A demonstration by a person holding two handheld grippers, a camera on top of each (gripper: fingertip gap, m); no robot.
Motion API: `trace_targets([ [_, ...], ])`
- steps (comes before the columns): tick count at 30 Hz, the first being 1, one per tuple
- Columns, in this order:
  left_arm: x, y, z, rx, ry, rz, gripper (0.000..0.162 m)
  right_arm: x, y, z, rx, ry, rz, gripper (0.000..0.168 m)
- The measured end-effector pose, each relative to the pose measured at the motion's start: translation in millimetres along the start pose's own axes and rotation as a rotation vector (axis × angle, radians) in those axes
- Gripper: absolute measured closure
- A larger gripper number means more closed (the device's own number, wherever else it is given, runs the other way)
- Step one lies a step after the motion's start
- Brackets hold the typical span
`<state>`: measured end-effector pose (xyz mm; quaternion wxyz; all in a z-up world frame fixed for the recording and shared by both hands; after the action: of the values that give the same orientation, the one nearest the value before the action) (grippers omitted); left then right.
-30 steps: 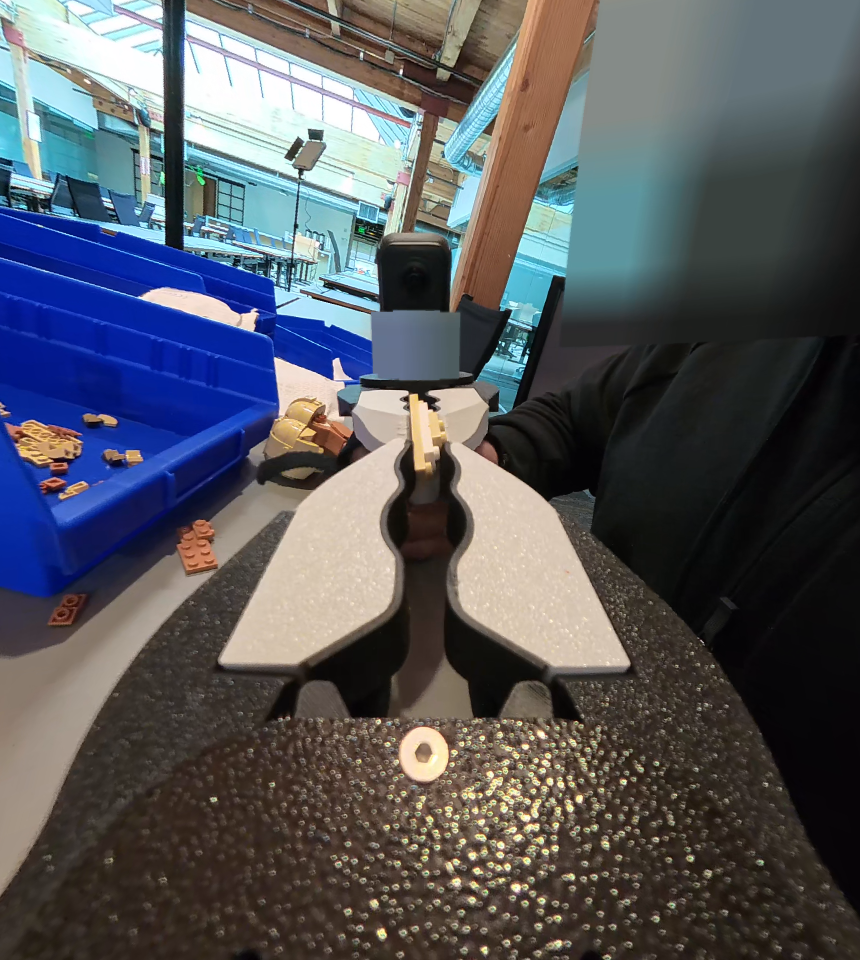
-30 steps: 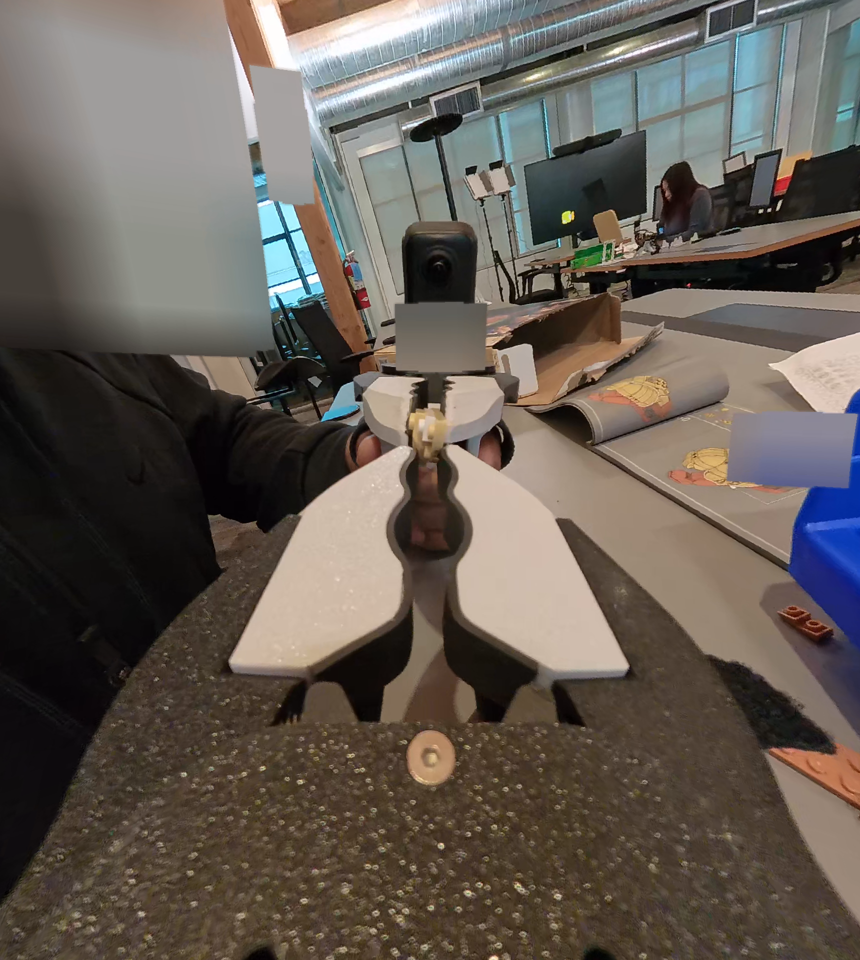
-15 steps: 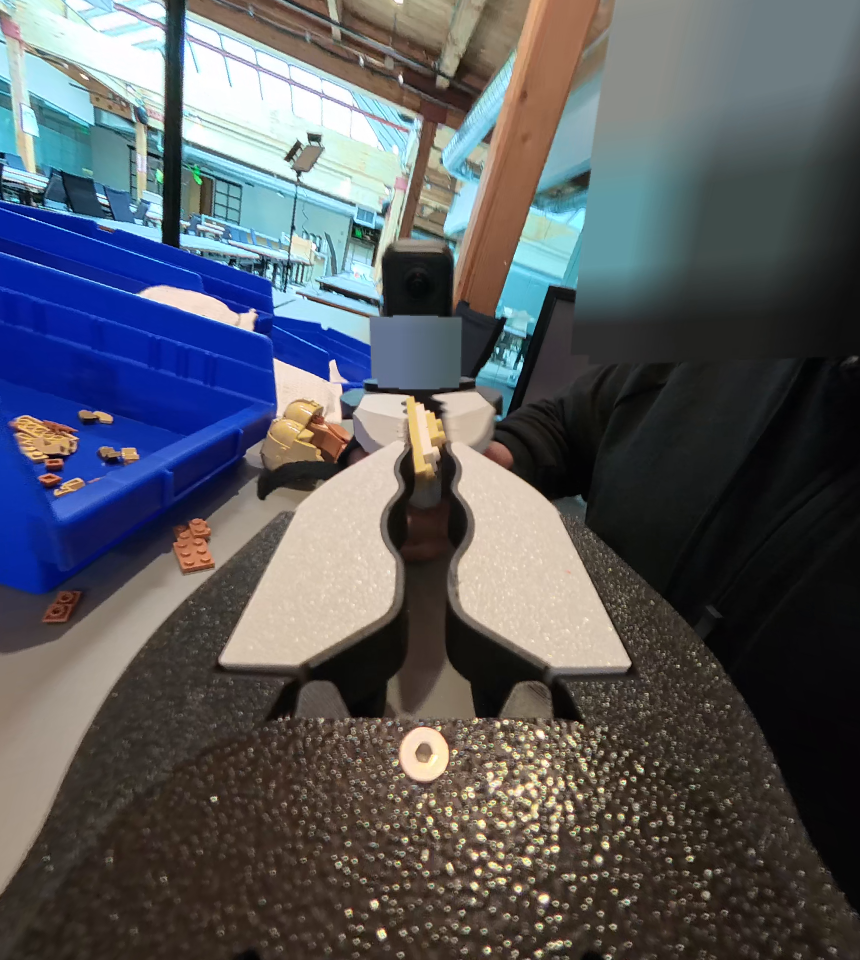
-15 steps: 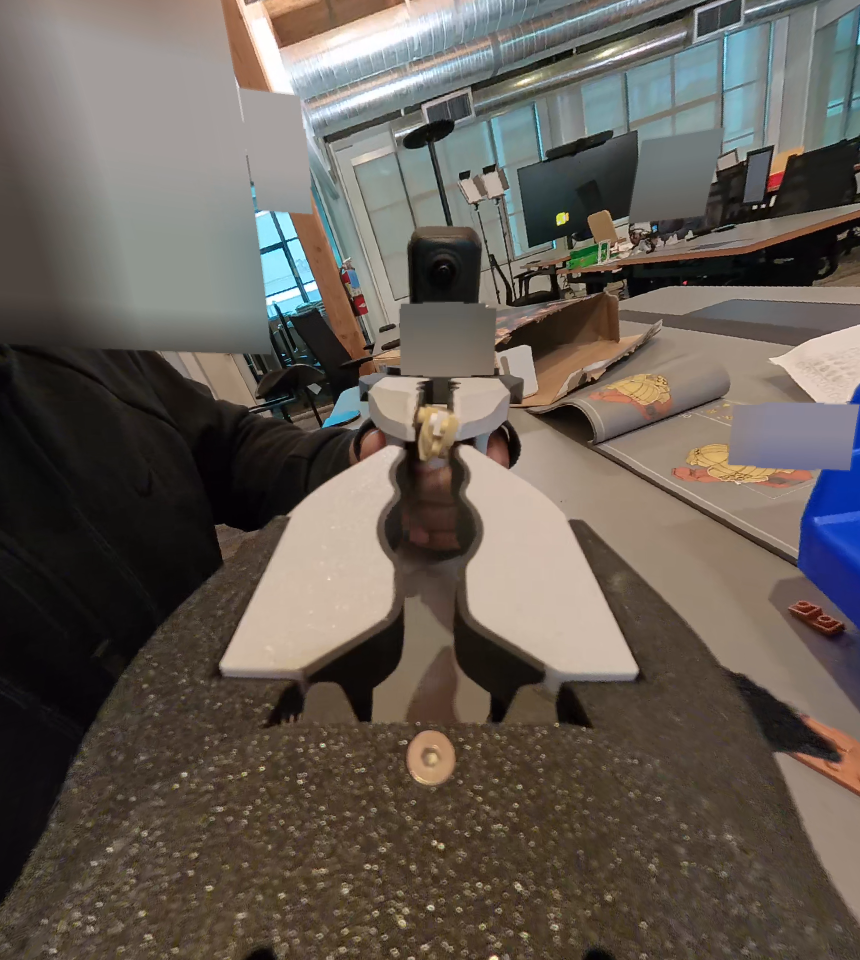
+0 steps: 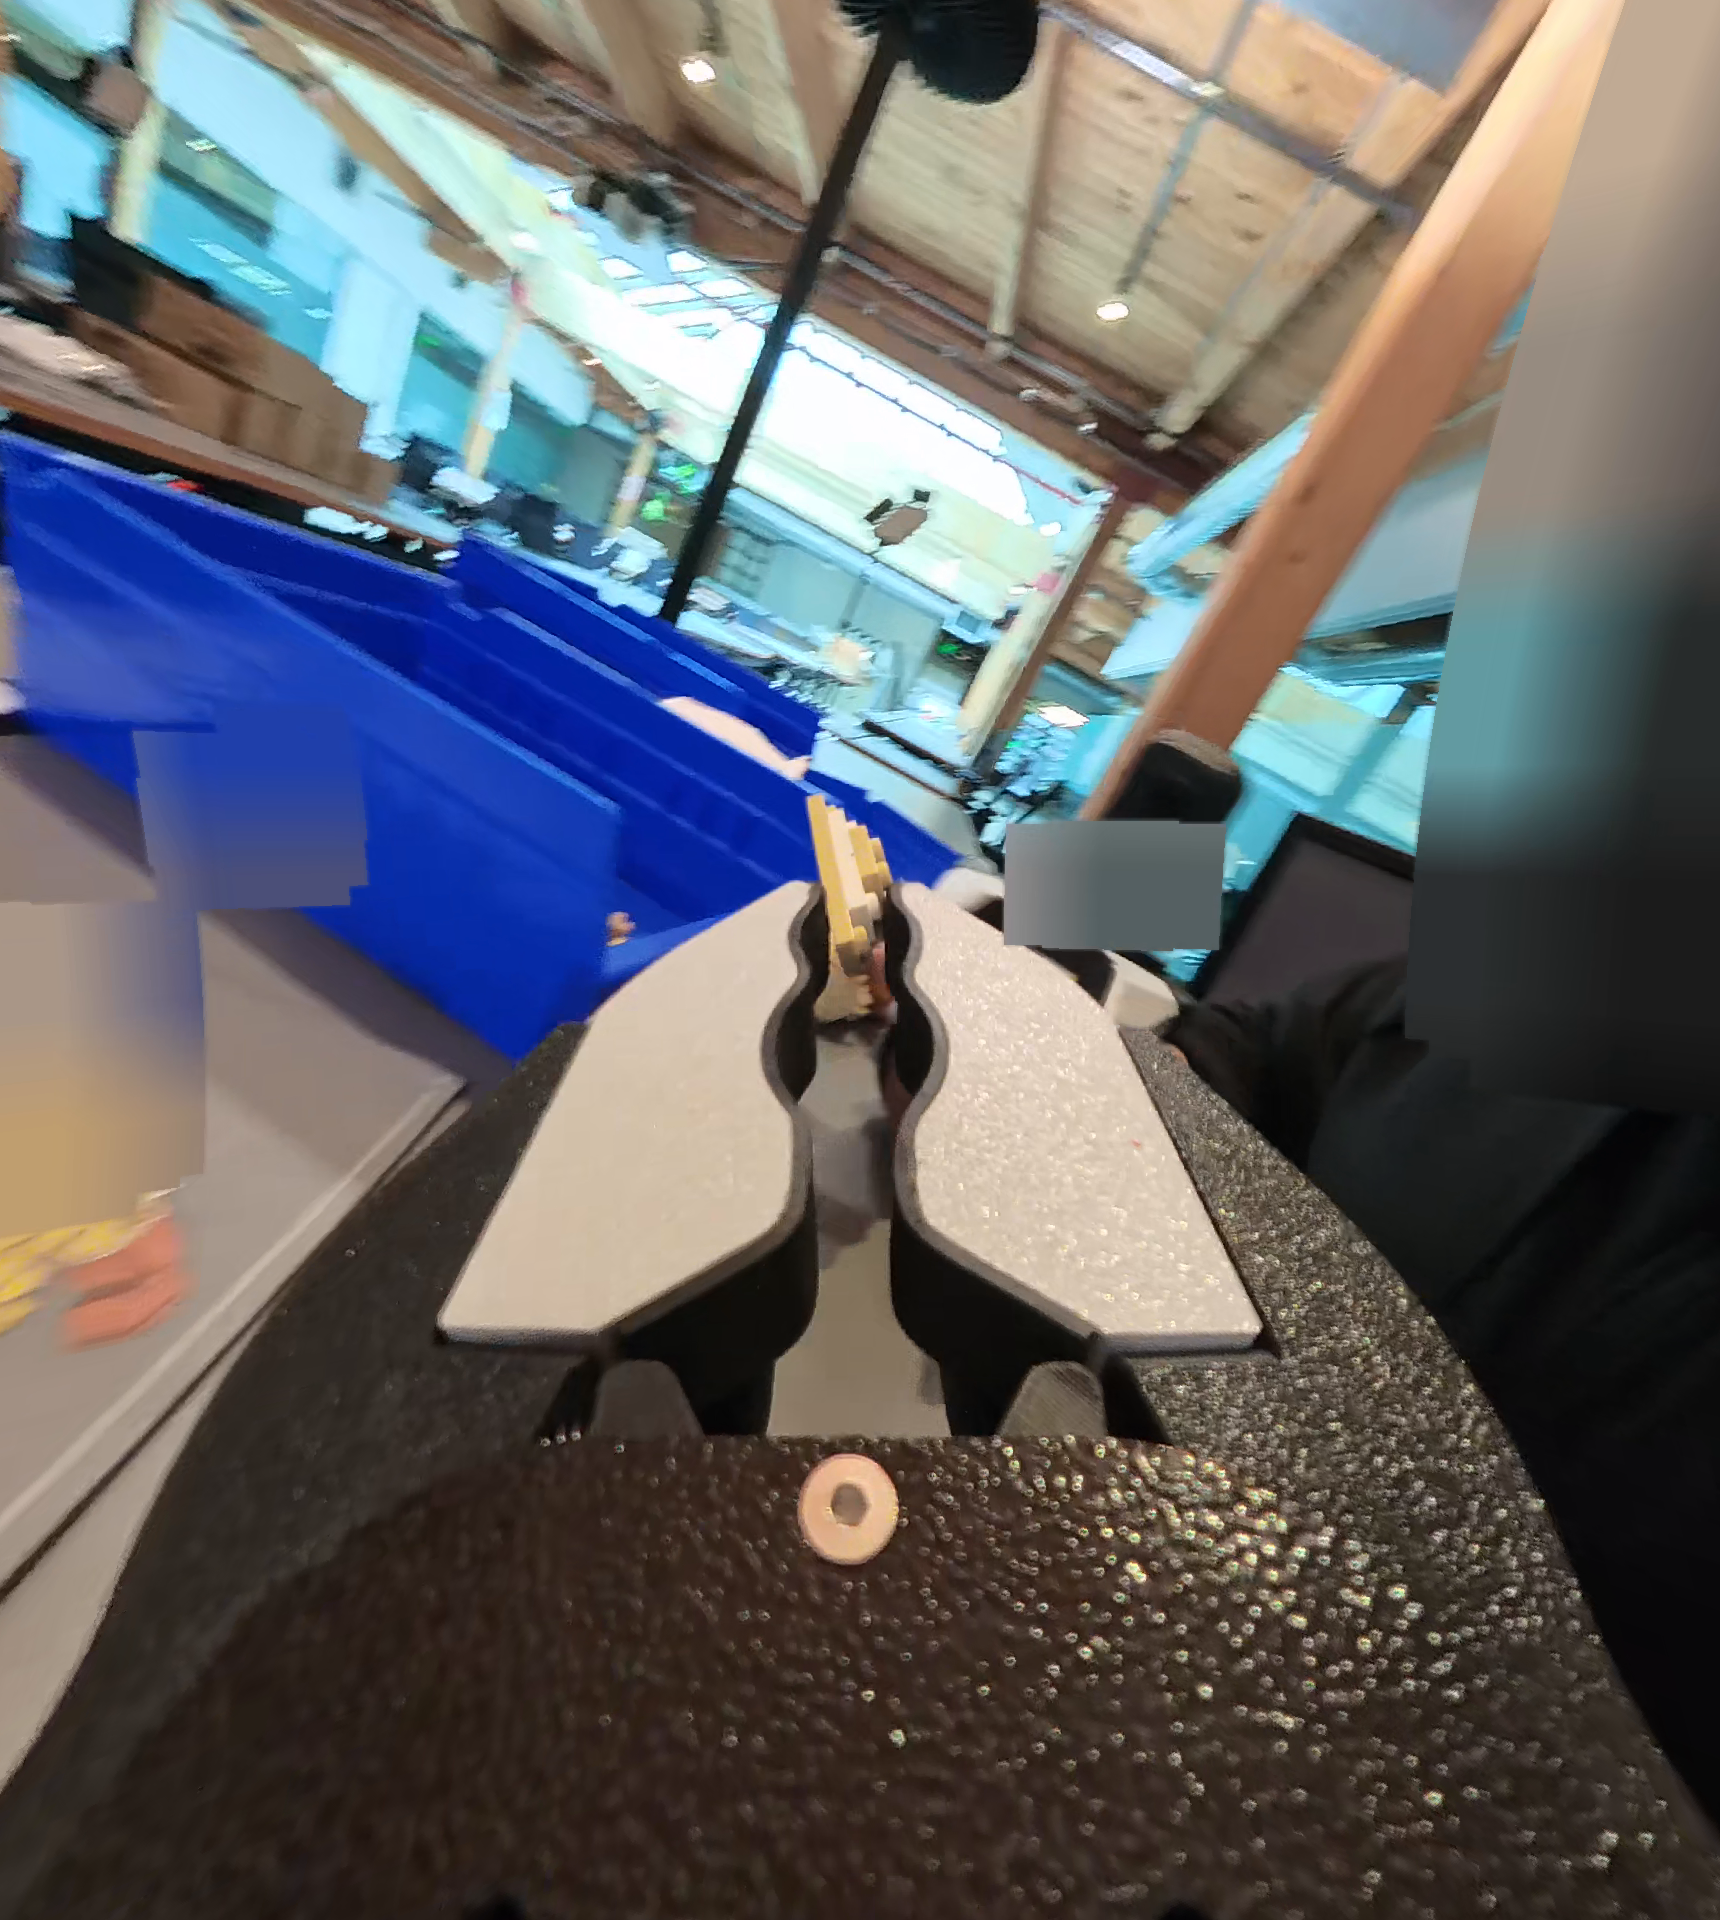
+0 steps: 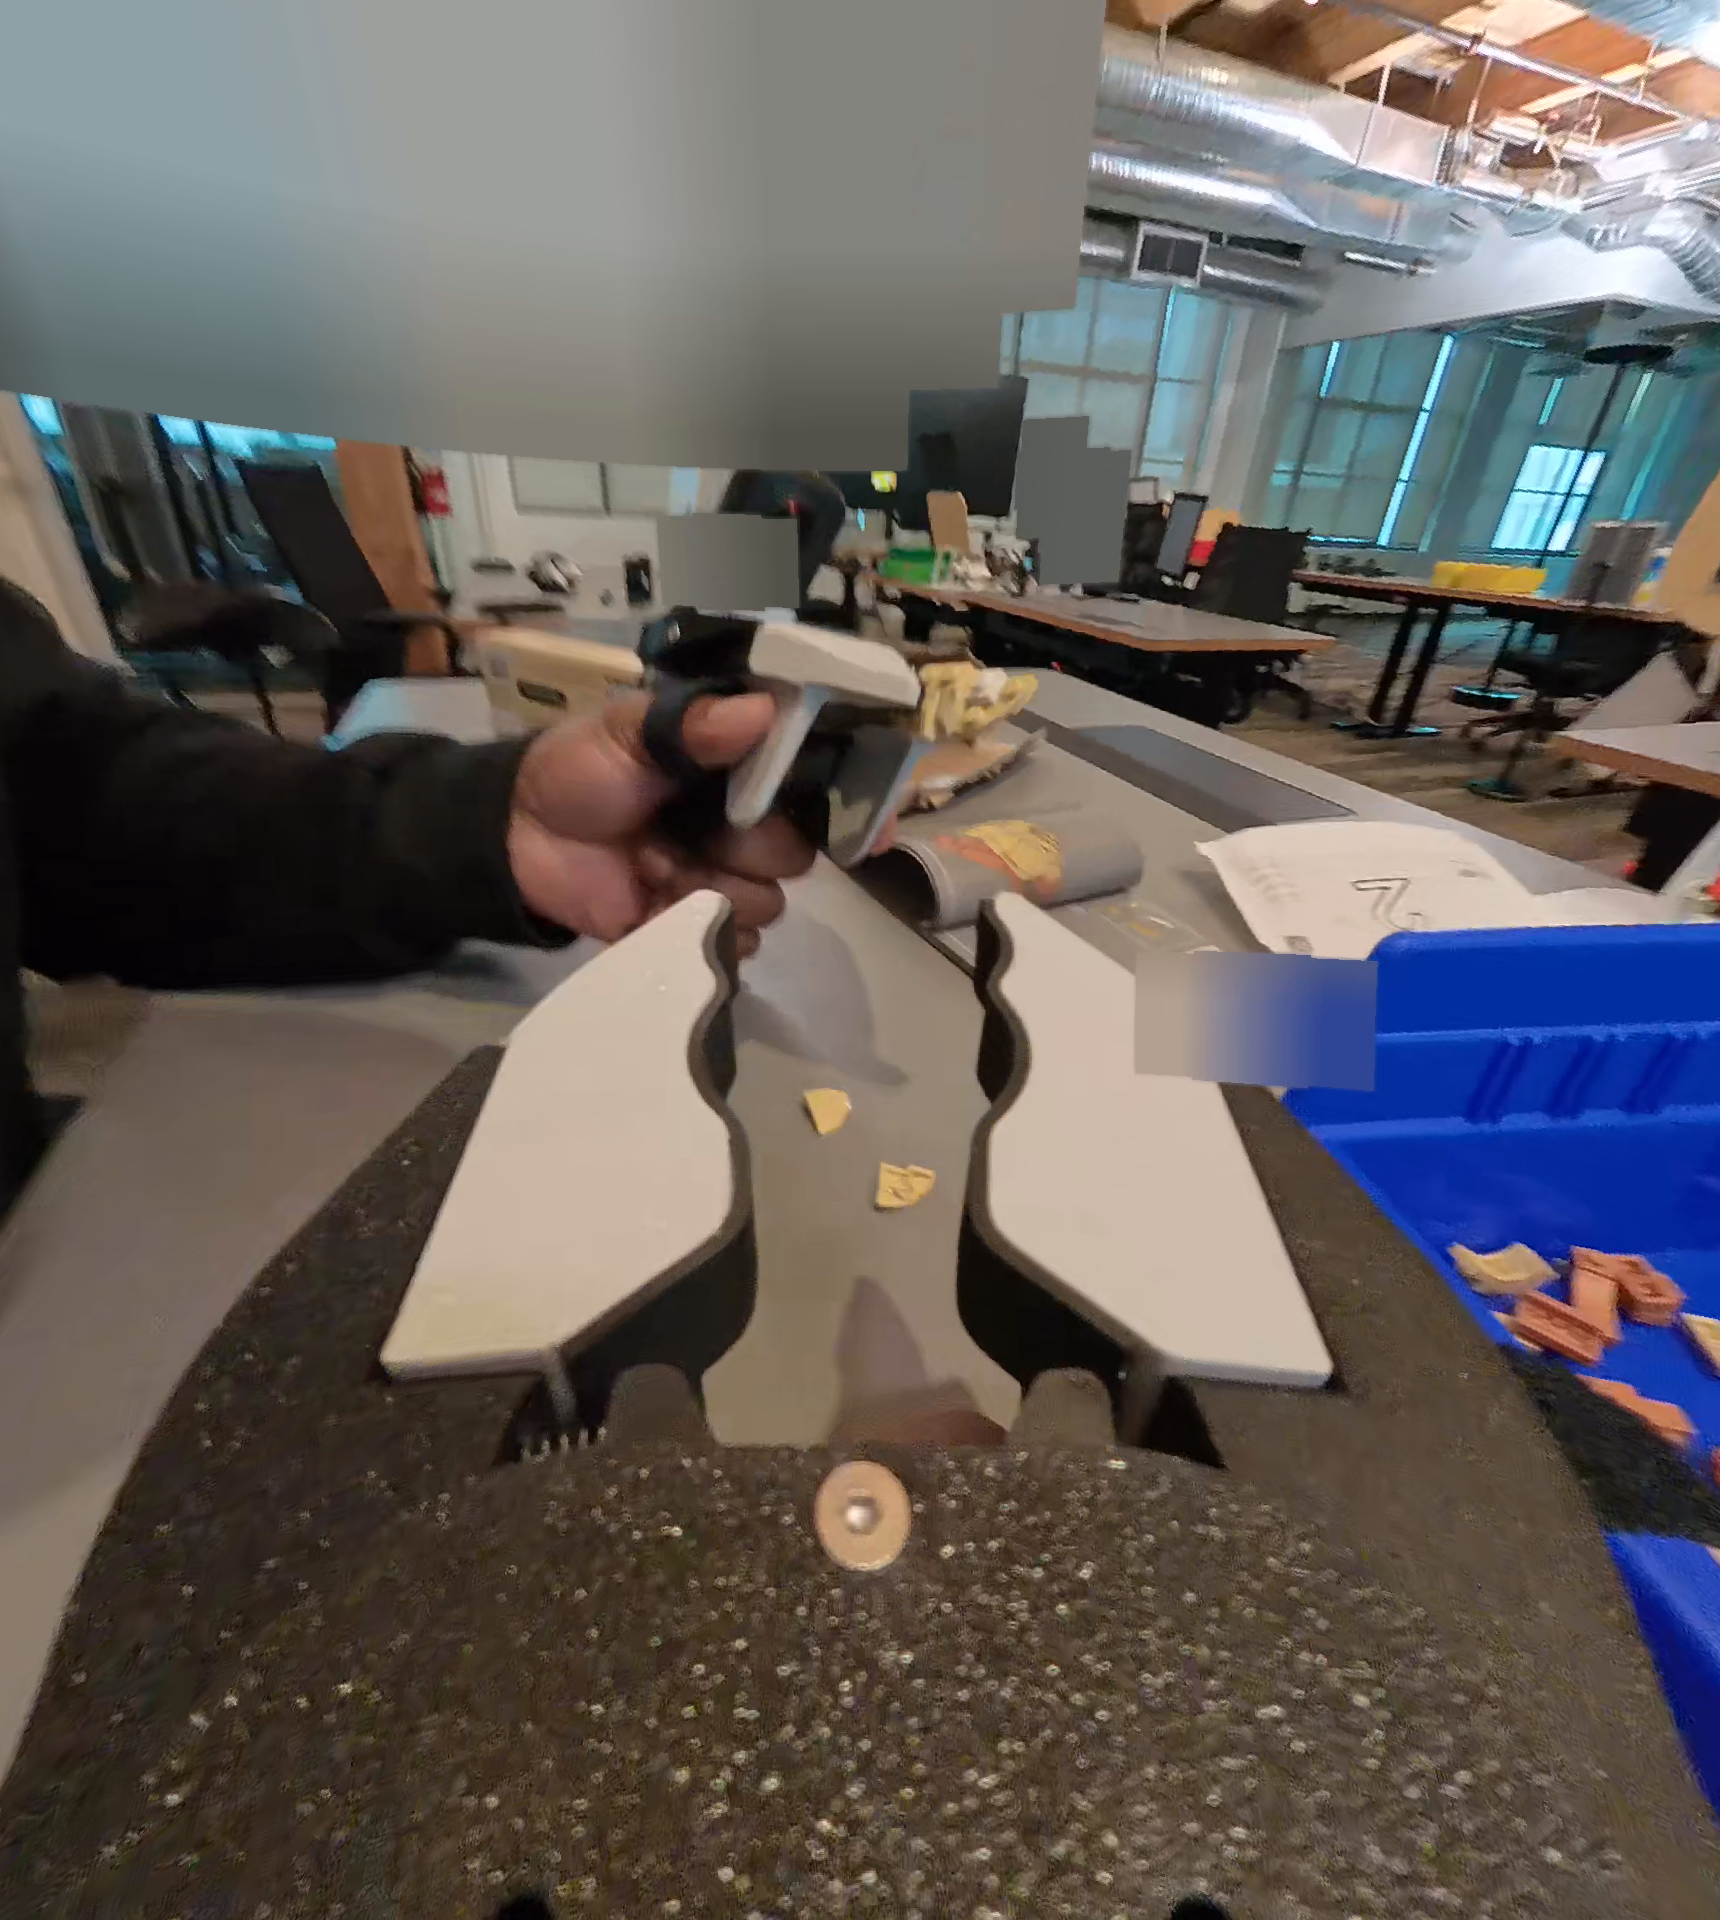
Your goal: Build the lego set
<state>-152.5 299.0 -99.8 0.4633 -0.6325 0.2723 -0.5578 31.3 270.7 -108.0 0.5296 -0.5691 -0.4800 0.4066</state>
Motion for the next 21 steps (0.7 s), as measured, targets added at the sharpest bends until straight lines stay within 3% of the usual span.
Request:
trace_targets([
  [9,-20.1,15.2,-6.1,-0.120,-0.113,-0.196,0.152,2.7,13.8,14.0,-0.219,0.127,-0.135,0.167],
  [21,-23.1,21.7,-6.0,-0.164,-0.107,-0.253,0.152,1.8,21.4,48.4,-0.309,0.187,-0.256,0.168],
])
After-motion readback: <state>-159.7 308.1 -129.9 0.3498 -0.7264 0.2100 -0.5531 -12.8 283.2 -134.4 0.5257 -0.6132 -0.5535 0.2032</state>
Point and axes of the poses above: each gripper's, where its closed fingertips meet, z out along the fingers, y out of its underside, x = y × z across the jaws, the point moved 6 cm from there along -z, back along the fingers, and after that the axes turned 10 degrees about -x, right-handed, at the moved point
